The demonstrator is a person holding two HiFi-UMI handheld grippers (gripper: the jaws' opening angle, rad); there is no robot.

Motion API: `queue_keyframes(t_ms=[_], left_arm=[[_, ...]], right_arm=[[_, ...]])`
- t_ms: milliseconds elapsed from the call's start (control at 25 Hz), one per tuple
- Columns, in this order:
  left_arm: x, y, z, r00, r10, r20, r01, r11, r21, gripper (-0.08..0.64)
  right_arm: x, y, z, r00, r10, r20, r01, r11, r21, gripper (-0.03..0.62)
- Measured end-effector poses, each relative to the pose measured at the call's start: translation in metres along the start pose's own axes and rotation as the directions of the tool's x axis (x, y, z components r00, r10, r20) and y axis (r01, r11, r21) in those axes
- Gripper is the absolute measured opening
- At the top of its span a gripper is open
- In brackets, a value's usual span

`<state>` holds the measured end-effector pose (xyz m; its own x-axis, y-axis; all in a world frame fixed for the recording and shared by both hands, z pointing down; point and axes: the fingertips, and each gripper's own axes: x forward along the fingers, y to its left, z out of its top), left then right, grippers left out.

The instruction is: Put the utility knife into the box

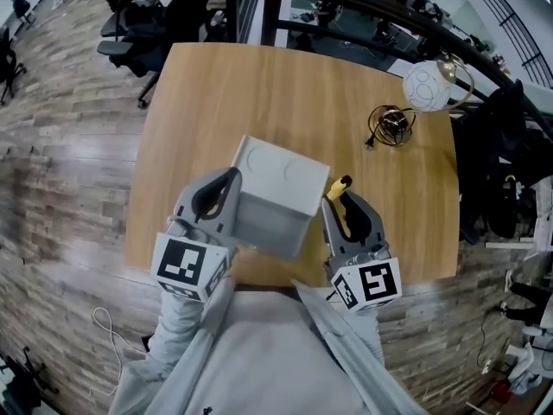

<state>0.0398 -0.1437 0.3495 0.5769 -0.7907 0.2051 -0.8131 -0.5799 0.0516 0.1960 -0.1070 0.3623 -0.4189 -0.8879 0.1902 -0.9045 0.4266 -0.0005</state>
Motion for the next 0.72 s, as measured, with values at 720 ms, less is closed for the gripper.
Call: queue_keyframes(t_ms=[720], left_arm=[[-0.031, 0.027, -0.021, 0.995, 0.103, -0.018, -0.103, 0.994, -0.029, 0.02]], right_arm=[[0.017, 0.033, -0.015, 0.992, 0.102, -0.072, -0.106, 0.994, -0.042, 0.124]])
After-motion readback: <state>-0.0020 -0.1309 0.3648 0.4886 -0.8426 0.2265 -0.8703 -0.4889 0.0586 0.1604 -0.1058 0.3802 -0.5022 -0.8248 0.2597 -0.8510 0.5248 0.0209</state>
